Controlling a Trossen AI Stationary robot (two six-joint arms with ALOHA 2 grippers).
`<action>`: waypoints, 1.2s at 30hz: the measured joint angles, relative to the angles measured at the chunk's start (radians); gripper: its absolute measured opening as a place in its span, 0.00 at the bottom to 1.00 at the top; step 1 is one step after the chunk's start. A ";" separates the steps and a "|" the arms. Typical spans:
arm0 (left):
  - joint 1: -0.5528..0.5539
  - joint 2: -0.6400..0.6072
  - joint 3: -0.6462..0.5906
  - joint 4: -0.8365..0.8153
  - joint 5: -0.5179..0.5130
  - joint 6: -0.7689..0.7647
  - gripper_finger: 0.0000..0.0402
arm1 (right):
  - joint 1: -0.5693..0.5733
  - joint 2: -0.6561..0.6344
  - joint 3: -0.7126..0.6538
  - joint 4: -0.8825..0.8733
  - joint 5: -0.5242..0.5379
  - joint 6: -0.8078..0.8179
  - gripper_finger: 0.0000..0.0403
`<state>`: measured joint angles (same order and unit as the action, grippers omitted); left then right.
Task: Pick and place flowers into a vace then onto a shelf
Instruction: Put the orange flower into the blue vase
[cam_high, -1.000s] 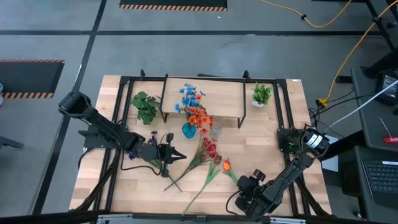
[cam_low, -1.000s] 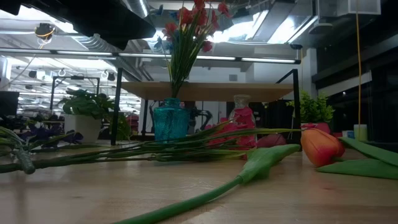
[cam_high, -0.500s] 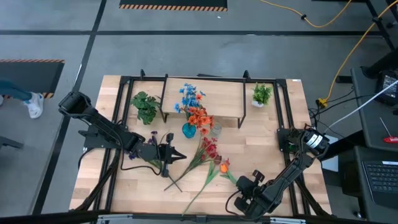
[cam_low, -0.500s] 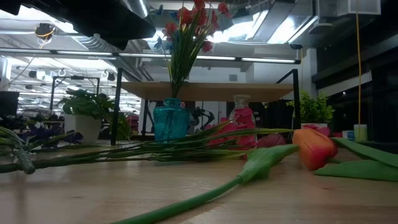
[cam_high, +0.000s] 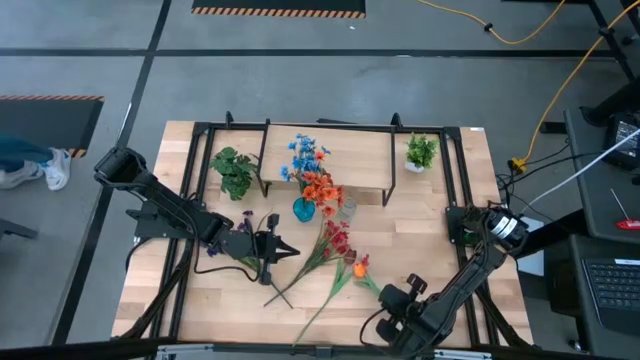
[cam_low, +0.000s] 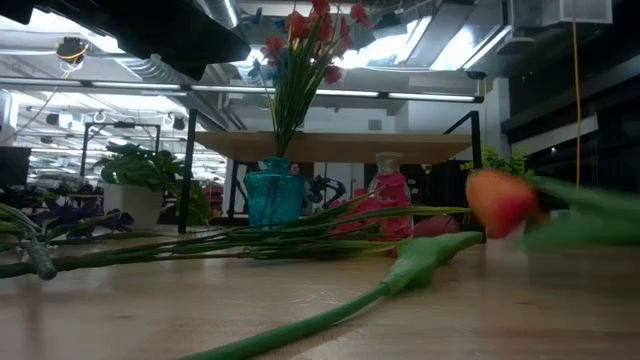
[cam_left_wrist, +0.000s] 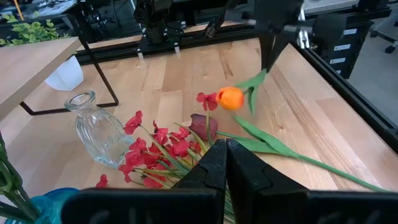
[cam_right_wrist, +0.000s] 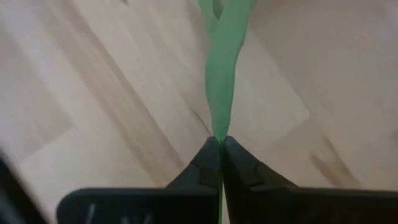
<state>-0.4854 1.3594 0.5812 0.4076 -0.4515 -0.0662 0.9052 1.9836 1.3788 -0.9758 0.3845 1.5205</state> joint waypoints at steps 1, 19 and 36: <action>0.000 0.000 0.000 0.000 0.000 0.000 0.01 | 0.002 -0.001 0.018 -0.020 0.003 -0.006 0.00; 0.000 0.000 0.000 0.002 0.000 0.000 0.01 | 0.028 -0.226 0.027 -0.069 0.120 -0.243 0.00; 0.002 0.000 0.000 0.008 -0.008 0.000 0.01 | -0.039 -0.650 -0.597 0.852 0.349 -0.903 0.00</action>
<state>-0.4839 1.3590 0.5808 0.4160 -0.4595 -0.0658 0.8659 1.3333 0.7818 -0.1234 0.7333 0.6178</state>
